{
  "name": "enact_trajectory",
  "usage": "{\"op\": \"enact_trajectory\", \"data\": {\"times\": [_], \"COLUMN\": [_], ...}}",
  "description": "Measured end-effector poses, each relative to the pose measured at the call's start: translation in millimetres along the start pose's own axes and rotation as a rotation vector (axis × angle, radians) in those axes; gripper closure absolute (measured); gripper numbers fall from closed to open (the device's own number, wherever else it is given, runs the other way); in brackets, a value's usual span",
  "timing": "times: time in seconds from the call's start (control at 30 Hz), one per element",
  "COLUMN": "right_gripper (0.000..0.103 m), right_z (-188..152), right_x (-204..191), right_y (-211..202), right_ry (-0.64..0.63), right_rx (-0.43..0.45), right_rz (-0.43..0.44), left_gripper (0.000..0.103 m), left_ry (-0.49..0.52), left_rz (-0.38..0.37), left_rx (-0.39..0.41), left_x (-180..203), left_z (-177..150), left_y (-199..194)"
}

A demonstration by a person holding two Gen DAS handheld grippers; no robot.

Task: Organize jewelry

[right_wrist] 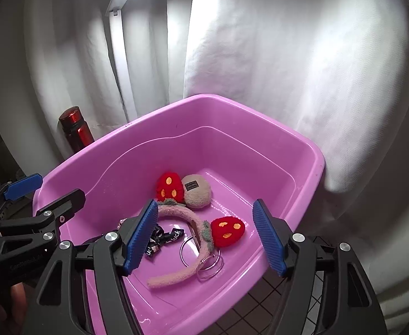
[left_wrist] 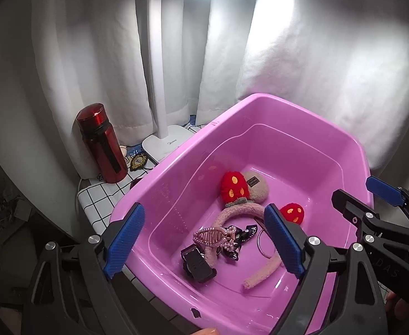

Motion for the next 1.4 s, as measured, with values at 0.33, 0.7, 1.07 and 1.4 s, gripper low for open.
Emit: {"op": "enact_trajectory", "data": {"times": [0.33, 0.7, 1.07, 1.4], "right_gripper": [0.035, 0.034, 0.034, 0.034], "right_z": [-1, -8, -13, -16], "right_x": [2, 1, 1, -3], "right_y": [-14, -26, -34, -37], "right_ry": [-0.011, 0.002, 0.004, -0.008], "right_rx": [0.015, 0.010, 0.007, 0.003], "right_rz": [-0.035, -0.033, -0.029, -0.028], "left_gripper": [0.018, 0.018, 0.018, 0.018], "left_ry": [-0.019, -0.015, -0.017, -0.018], "left_rz": [0.007, -0.001, 0.007, 0.010], "left_rx": [-0.013, -0.019, -0.023, -0.020], "left_x": [-5, -3, -5, -6], "left_z": [-2, -6, -8, -10], "left_y": [-6, -16, -22, -25]}}
Point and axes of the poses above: each gripper's, at about its wrist camera, not at the fingertips, and y roughly the way its jaws point, x to its right, z to its top, the point moved 7 cm from there along y, roughly the way its jaws point, and after that the axes turned 2 degrees about z, right-handed, at the moved point
